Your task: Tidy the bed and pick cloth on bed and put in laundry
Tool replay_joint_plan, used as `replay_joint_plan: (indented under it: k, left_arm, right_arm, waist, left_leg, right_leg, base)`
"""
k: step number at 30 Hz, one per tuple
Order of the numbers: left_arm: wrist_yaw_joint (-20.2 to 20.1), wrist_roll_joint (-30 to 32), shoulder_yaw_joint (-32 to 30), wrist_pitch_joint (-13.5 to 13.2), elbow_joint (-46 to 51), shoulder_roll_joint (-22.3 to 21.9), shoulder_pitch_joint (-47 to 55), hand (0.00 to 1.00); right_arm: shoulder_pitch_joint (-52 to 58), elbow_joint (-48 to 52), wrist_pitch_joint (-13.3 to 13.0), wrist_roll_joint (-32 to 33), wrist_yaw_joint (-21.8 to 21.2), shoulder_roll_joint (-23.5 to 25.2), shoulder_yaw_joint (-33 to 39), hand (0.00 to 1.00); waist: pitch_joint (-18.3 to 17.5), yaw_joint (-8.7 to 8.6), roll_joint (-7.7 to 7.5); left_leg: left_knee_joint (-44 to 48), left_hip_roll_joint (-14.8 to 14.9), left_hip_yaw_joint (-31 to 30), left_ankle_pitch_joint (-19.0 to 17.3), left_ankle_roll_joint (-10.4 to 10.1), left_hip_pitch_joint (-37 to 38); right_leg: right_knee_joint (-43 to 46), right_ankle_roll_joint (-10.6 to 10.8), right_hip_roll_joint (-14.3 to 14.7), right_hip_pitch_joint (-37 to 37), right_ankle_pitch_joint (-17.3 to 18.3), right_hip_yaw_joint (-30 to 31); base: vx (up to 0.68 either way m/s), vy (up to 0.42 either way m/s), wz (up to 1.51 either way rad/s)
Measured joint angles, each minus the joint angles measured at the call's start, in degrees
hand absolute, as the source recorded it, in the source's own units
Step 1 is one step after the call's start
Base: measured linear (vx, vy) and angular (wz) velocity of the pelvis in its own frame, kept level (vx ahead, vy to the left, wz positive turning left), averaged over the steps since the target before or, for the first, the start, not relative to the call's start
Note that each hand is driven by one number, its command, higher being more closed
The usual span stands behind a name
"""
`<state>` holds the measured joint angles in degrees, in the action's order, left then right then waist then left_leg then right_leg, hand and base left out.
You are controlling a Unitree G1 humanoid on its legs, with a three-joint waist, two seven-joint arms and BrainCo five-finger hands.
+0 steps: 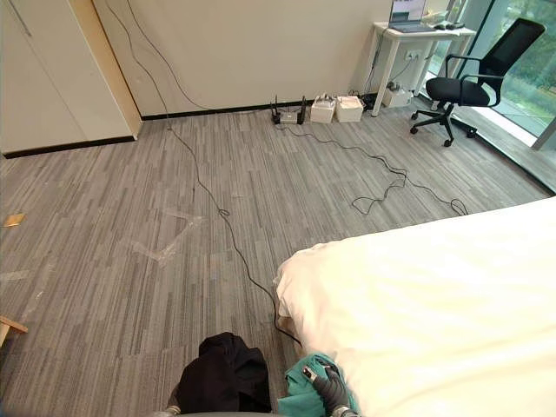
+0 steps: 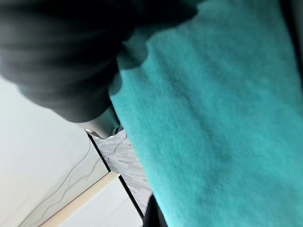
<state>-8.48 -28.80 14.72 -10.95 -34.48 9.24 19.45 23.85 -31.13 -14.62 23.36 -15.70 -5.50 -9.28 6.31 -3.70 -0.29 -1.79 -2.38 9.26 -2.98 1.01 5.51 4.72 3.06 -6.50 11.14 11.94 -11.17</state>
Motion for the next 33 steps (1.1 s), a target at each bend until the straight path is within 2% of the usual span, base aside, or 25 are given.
replay_joint_plan:
  k: [1,3,4,6,9,10,11,12,14,15,18,19,21,22,23,24,26,27,28,29,31,32,33]
  left_arm:
    - [1.4,-1.3,-1.1,-0.8,0.1,0.0,0.0,1.00]
    - [2.8,-2.4,-2.5,-1.7,0.9,0.1,-0.3,1.00]
    - [3.6,-2.8,-3.6,-2.1,3.3,-0.2,0.2,1.00]
    - [3.9,-3.5,-5.1,-2.8,6.9,-1.4,1.3,1.00]
    - [3.8,-3.8,-5.7,-3.1,6.7,-3.0,1.7,1.00]
    - [3.7,-3.8,-5.6,-3.3,6.3,-3.0,1.5,1.00]
    - [2.1,-4.0,-4.4,-6.3,4.2,-3.5,1.4,1.00]
    - [2.4,-3.8,-3.1,-6.3,3.7,-4.0,1.5,1.00]
    - [5.1,-3.0,-2.2,-4.9,2.2,-4.1,0.6,1.00]
    - [6.4,-2.9,-2.3,-5.0,2.1,-3.5,0.2,1.00]
    - [8.5,-2.5,-2.5,-5.2,0.2,-3.3,-0.7,1.00]
    - [9.1,-2.1,-2.4,-5.3,-0.9,-3.4,-0.9,1.00]
    - [9.6,-1.1,-2.3,-5.6,-1.2,-4.2,-0.8,1.00]
    - [10.0,-0.6,-2.4,-6.1,-1.3,-4.4,-0.6,1.00]
    - [10.3,0.2,-3.3,-6.8,-0.7,-4.0,0.7,1.00]
    - [10.4,0.2,-3.7,-7.3,-0.5,-3.7,1.1,1.00]
    - [11.3,0.3,-4.9,-8.2,-0.1,-3.1,1.7,1.00]
    - [11.4,0.5,-5.4,-8.3,-0.2,-2.8,1.9,1.00]
    - [11.5,1.3,-5.8,-8.4,-0.1,-2.0,2.1,1.00]
    - [11.5,1.5,-5.7,-8.4,0.0,-1.8,2.3,1.00]
    - [12.7,1.6,-5.6,-8.4,0.0,-2.0,2.9,1.00]
    - [13.5,1.9,-5.7,-8.4,0.0,-2.0,2.9,1.00]
    - [13.9,2.6,-5.7,-8.4,0.0,-1.9,2.6,1.00]
  right_arm:
    - [0.3,0.5,0.2,-0.1,0.2,-0.2,0.0,1.00]
    - [0.7,0.5,0.8,0.0,0.4,-0.2,0.8,1.00]
    - [1.2,1.2,1.1,0.0,0.7,-0.5,1.4,1.00]
    - [2.5,3.0,1.2,0.0,1.3,-2.4,1.4,1.00]
    - [2.3,3.1,1.1,0.1,2.7,-3.6,1.4,1.00]
    - [1.6,2.9,1.1,0.2,2.9,-3.5,1.4,1.00]
    - [1.0,2.2,1.0,0.2,3.5,-3.4,1.4,1.00]
    - [0.7,1.5,0.9,0.2,3.9,-3.1,1.7,1.00]
    - [0.2,0.3,0.6,0.1,4.8,-1.6,2.2,1.00]
    - [0.0,-0.1,0.3,0.0,5.0,-1.0,2.2,1.00]
    - [-0.3,-0.8,-0.6,-1.1,5.6,-1.2,2.4,1.00]
    - [-0.7,-0.9,-0.8,-1.7,6.0,-1.1,2.8,1.00]
    - [-1.2,-0.8,-0.9,-2.2,6.1,-1.3,4.2,1.00]
    - [-1.3,-0.9,-0.7,-2.2,6.1,-0.8,5.3,1.00]
    - [-1.0,-0.9,-0.7,-2.2,5.9,0.2,5.9,1.00]
    - [-0.9,-0.9,-0.7,-2.2,5.9,0.5,6.5,1.00]
    - [-0.9,-0.5,-0.7,-2.2,5.2,1.0,7.1,1.00]
    - [-1.1,-0.2,-0.7,-2.2,5.0,1.0,7.1,1.00]
    - [-0.8,0.5,-0.8,-2.2,4.7,1.0,7.1,1.00]
    - [-0.2,0.7,-1.2,-2.1,4.3,0.9,7.5,1.00]
    - [0.6,0.8,-1.5,-1.9,3.3,0.7,7.6,1.00]
    - [0.5,0.9,-1.9,-1.5,2.4,1.0,7.0,1.00]
    - [0.3,1.1,-2.4,-1.0,1.5,1.0,6.1,1.00]
  waist:
    - [0.0,0.07,0.05]
    - [0.2,-0.08,-0.49]
    - [1.5,0.16,-0.80]
    - [3.2,0.54,0.85]
    - [3.8,1.52,2.19]
    - [4.0,1.41,2.43]
    - [4.1,1.17,2.59]
    - [4.2,1.31,2.90]
    - [4.4,1.72,2.13]
    - [4.8,1.74,1.48]
    - [5.0,2.63,1.26]
    - [4.5,3.11,1.51]
    - [4.0,2.96,3.18]
    - [3.7,3.22,2.98]
    - [2.7,3.99,1.19]
    - [2.1,4.39,0.38]
    - [1.2,4.92,-1.94]
    - [1.6,4.90,-2.54]
    - [2.4,4.56,-2.59]
    - [2.7,4.02,-3.33]
    - [2.6,4.09,-2.85]
    - [2.4,4.17,-2.30]
    - [2.5,4.04,-2.43]
  left_leg:
    - [5.3,0.1,-0.1,-2.2,-0.1,-2.9]
    - [14.7,0.1,0.9,-3.6,-1.2,-6.9]
    - [22.3,0.8,2.8,-3.9,-1.7,-9.6]
    - [35.2,3.7,5.1,-3.9,-1.7,-13.9]
    - [39.4,4.5,6.4,-3.9,-1.7,-14.9]
    - [39.6,4.5,6.6,-4.1,-2.0,-14.9]
    - [36.1,4.3,7.7,-6.2,-1.7,-13.1]
    - [30.6,3.8,7.6,-6.8,-1.6,-10.3]
    - [24.9,2.6,7.6,-6.5,-1.3,-7.1]
    - [24.0,2.6,7.6,-6.5,-1.3,-6.6]
    - [24.4,2.6,7.7,-6.2,-0.8,-6.6]
    - [24.3,2.6,7.9,-6.7,-1.0,-6.4]
    - [23.7,3.6,9.4,-10.3,0.2,-6.4]
    - [22.9,3.6,10.1,-12.1,2.4,-6.1]
    - [22.5,3.0,11.3,-12.3,2.5,-5.9]
    - [22.3,2.5,11.3,-12.5,2.6,-5.8]
    - [20.3,-0.2,11.2,-13.5,3.4,-5.0]
    - [19.5,-0.9,11.1,-13.5,3.4,-3.9]
    - [17.6,-2.3,10.2,-13.1,3.5,-1.6]
    - [15.1,-3.8,9.0,-12.7,3.5,1.8]
    - [13.2,-3.7,7.3,-12.8,3.6,5.1]
    - [11.7,-3.6,6.2,-12.6,3.7,6.7]
    - [10.8,-3.2,4.9,-12.1,4.4,7.3]
  right_leg:
    - [0.2,0.1,-0.4,-0.1,0.4,-0.8]
    - [1.0,0.2,-1.2,0.5,0.8,-2.7]
    - [2.1,0.2,-1.6,1.5,0.8,-4.4]
    - [3.3,0.1,-1.3,3.1,1.1,-5.9]
    - [1.6,0.2,-1.6,5.8,1.3,-6.6]
    - [1.6,0.2,-1.7,6.1,1.2,-6.9]
    - [1.7,0.3,-1.8,6.2,1.2,-7.0]
    - [1.5,0.3,-1.3,6.3,1.2,-7.0]
    - [0.9,0.4,-1.3,6.7,1.1,-7.1]
    - [-0.2,0.5,-1.0,7.6,0.9,-7.1]
    - [-1.0,0.8,-1.0,8.5,0.4,-7.1]
    - [-1.3,0.9,-1.1,8.6,0.4,-7.1]
    - [-1.2,1.3,-0.2,7.6,2.6,-7.1]
    - [1.7,1.5,-0.4,6.3,4.5,-6.9]
    - [5.0,2.0,-2.1,4.5,6.3,-6.8]
    - [6.7,2.1,-2.8,3.5,7.0,-6.8]
    - [27.9,3.8,-7.4,-3.2,8.3,-5.7]
    - [34.6,3.7,-8.8,-5.7,6.6,-5.1]
    - [41.8,2.6,-10.2,-8.1,3.7,-4.0]
    - [50.3,2.2,-12.1,-10.4,2.0,-4.7]
    - [54.7,0.9,-12.4,-12.5,2.8,-8.0]
    - [53.1,0.8,-11.8,-14.8,3.9,-9.1]
    - [49.0,1.1,-11.2,-17.0,4.9,-10.5]
  base:
    - [0.12,-0.009,0.32]
    - [0.15,-0.007,0.53]
    - [0.13,-0.019,0.52]
    - [0.05,-0.010,0.18]
    - [0.09,-0.016,-0.12]
    - [0.07,0.018,0.09]
    - [0.03,0.020,0.10]
    - [0.03,0.019,0.11]
    - [0.02,-0.003,0.18]
    - [-0.02,-0.023,0.12]
    - [-0.10,-0.024,-0.03]
    - [-0.09,0.014,-0.12]
    - [-0.09,0.043,0.04]
    - [-0.07,0.087,0.13]
    - [-0.05,0.093,0.06]
    - [0.10,0.063,-0.10]
    - [0.12,0.055,-0.03]
    - [0.11,0.063,0.18]
    - [0.20,0.081,0.39]
    - [0.23,0.104,0.49]
    - [0.21,0.088,0.37]
    - [0.23,0.057,0.53]
    - [0.26,0.027,0.66]
